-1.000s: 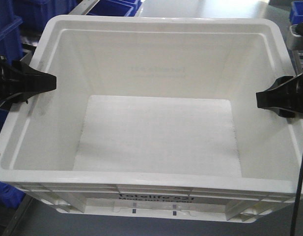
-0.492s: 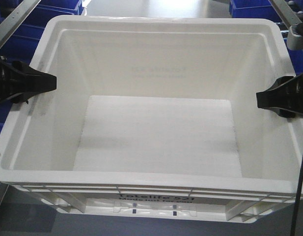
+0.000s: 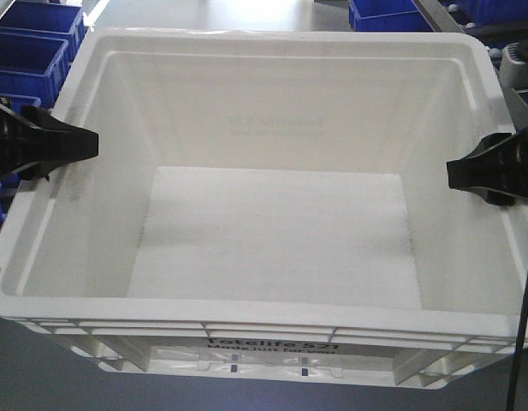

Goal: Move bin from left to right shelf
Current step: 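Hold the crate with both grippers while the base turns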

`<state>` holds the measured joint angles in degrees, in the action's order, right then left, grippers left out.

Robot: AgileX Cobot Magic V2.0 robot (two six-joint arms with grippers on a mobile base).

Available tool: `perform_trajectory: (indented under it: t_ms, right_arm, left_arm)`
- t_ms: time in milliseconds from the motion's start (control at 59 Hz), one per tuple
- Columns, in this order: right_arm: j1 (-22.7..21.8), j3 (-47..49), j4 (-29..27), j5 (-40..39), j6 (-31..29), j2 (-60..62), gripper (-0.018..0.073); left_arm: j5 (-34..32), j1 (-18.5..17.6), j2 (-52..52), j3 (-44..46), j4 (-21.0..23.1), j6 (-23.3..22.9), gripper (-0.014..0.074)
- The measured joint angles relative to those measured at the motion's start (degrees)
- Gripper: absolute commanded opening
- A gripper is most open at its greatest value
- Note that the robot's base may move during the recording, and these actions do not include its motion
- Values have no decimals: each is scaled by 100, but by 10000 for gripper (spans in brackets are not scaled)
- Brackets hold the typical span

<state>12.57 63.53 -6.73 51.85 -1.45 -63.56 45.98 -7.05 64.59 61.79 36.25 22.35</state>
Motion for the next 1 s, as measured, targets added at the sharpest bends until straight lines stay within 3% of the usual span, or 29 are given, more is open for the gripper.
perform_trajectory:
  t_ms: [1000]
  right_arm:
    - [0, 0, 0, 17, 0, 0, -5]
  left_arm:
    - [13, 0, 0, 0, 0, 0, -6]
